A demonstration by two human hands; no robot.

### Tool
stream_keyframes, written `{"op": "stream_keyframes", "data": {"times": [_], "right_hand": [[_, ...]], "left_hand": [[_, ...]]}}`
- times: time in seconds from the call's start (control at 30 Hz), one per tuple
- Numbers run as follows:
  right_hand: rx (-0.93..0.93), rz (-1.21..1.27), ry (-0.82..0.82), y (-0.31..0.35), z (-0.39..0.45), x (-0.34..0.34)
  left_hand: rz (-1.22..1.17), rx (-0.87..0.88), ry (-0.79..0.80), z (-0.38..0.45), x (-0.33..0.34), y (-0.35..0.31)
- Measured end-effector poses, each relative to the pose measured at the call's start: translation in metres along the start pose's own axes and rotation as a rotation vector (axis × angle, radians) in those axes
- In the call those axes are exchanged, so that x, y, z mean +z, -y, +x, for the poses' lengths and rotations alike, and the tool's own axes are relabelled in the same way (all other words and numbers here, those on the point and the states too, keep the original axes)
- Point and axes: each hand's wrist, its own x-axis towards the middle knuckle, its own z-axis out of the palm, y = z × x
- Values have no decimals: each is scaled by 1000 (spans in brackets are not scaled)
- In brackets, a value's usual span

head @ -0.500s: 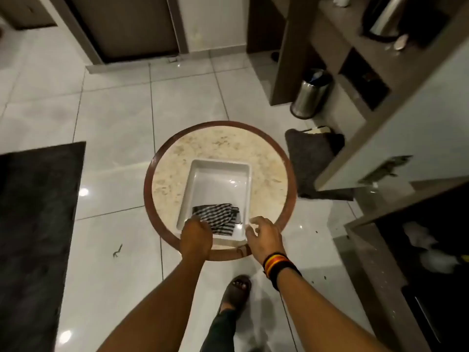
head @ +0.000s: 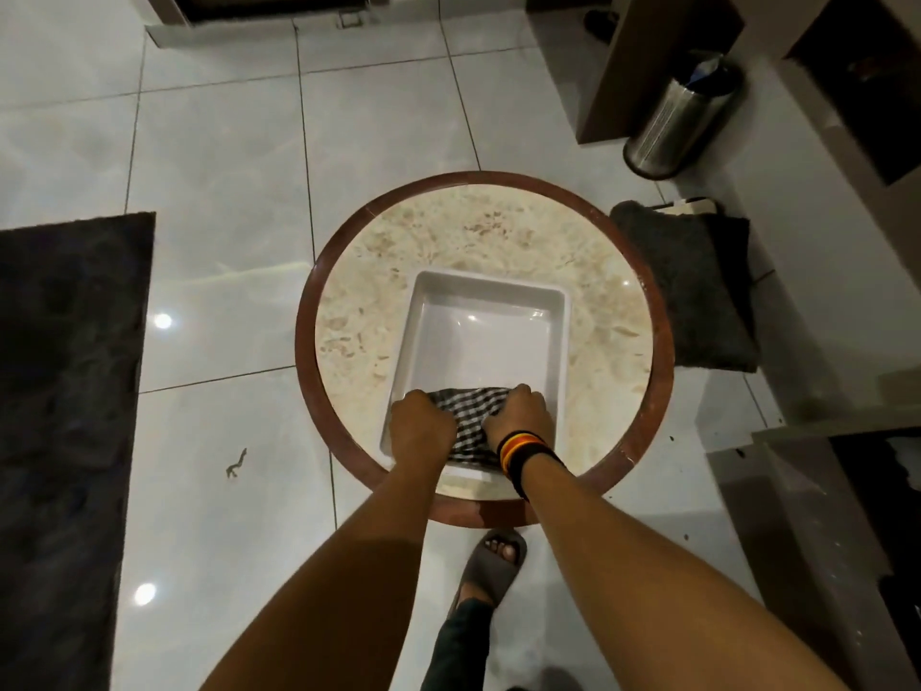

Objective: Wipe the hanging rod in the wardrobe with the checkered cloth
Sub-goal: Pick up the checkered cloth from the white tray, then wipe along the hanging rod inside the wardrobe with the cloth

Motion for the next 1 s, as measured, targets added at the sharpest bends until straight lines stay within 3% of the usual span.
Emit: {"op": "stream_keyframes", "data": {"times": [0.13, 0.27, 0.43, 0.63, 0.8, 1.0], "right_hand": [[-4, 120, -19, 4, -4, -17], [29, 436, -70, -8, -44, -71], [95, 720, -60, -59, -99, -151], [133, 756, -220, -154, -166, -258], [268, 873, -451, -237, -240, -343], [418, 924, -692, -302, -326, -441]], "left_hand": [[-47, 88, -51, -13, -22, -9], [-155, 183, -64, -58, -46, -24], [-401, 267, 156, -132, -53, -55], [-433, 342, 487, -216, 4, -116], [-230, 683, 599, -324, 40, -196], [-221, 961, 799, -429, 76, -282]]}}
